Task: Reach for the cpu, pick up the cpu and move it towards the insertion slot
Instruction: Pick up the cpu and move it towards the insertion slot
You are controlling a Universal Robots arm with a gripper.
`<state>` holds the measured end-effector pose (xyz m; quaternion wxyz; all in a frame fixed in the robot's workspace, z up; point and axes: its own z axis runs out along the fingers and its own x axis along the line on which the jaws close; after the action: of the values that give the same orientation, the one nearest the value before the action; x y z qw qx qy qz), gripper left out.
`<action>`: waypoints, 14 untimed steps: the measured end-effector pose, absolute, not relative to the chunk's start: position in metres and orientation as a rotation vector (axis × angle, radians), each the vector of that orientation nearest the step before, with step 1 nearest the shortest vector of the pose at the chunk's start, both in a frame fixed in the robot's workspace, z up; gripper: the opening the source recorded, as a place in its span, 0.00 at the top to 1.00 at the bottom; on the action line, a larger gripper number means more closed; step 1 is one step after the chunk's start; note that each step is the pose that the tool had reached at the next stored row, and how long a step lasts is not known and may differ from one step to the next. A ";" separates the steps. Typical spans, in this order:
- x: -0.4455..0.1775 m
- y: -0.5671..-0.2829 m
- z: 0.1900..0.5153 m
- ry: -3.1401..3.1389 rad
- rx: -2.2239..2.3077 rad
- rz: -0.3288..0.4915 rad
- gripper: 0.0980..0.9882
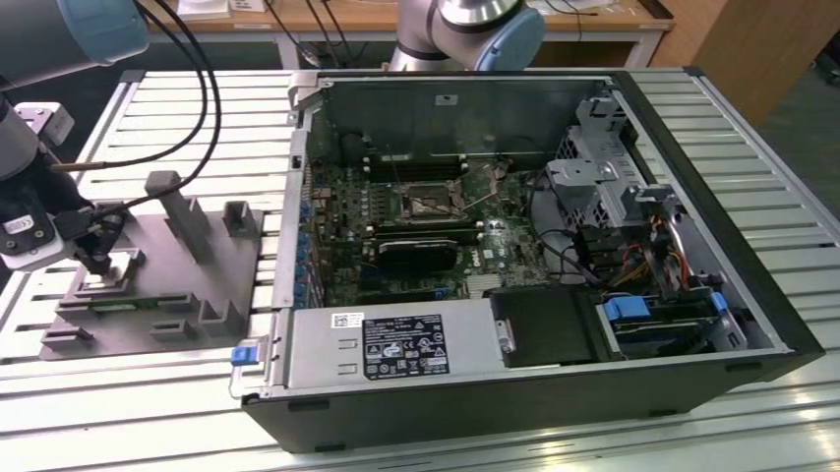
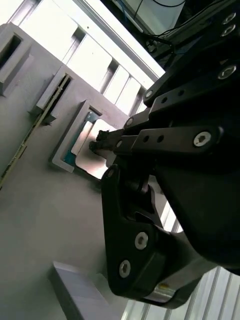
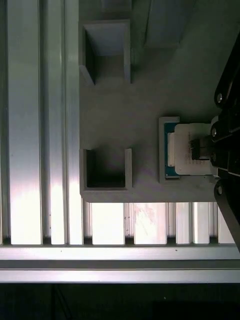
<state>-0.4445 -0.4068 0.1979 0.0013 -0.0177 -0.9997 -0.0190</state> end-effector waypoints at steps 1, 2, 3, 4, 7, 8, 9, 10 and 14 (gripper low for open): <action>-0.445 -0.407 0.198 -3.138 -0.056 -0.060 0.98; -0.445 -0.407 0.198 -3.138 -0.056 -0.060 0.92; -0.445 -0.407 0.198 -3.138 -0.056 -0.060 0.92; -0.445 -0.407 0.198 -3.138 -0.056 -0.060 0.85; -0.445 -0.407 0.198 -3.138 -0.056 -0.060 0.71; -0.445 -0.407 0.198 -3.138 -0.056 -0.060 0.65; -0.445 -0.407 0.198 -3.138 -0.056 -0.059 0.65; -0.445 -0.407 0.198 -3.138 -0.056 -0.059 0.59; -0.445 -0.407 0.198 -3.138 -0.056 -0.059 0.45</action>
<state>-0.4445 -0.4068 0.1979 0.0012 -0.0177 -0.9997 -0.0189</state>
